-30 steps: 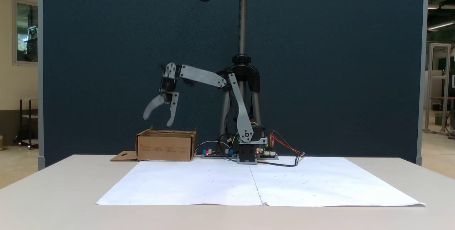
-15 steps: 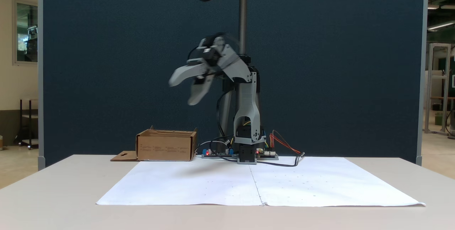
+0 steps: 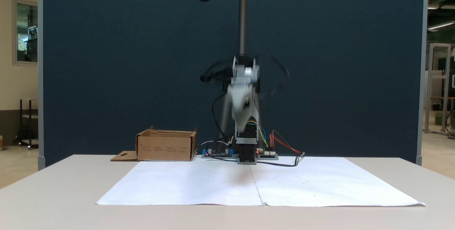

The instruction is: Grasp a green dice and put it in the bin.

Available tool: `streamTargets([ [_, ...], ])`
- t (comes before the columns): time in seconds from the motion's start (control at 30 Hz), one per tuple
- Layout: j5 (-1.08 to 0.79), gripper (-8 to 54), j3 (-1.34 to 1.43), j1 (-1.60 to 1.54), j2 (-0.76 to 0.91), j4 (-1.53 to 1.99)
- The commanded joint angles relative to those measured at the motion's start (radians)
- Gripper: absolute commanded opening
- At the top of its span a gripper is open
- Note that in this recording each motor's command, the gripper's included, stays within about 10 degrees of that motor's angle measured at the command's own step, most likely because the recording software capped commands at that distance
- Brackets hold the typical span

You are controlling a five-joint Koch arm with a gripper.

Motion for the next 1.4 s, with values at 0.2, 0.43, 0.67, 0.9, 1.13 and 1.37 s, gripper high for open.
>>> streamTargets([
  [0.2,0.041,44.1,0.339,-0.006,0.17,-0.403],
  [0.43,0.041,43.0,0.543,-0.058,0.253,-0.673],
  [0.67,0.043,43.2,0.69,-0.055,0.324,-0.908],
  [0.9,0.041,43.2,0.934,-0.069,0.407,-1.158],
  [1.13,0.043,43.2,1.123,-0.08,0.502,-1.396],
  [1.37,0.041,43.2,1.342,-0.089,0.653,-1.643],
])
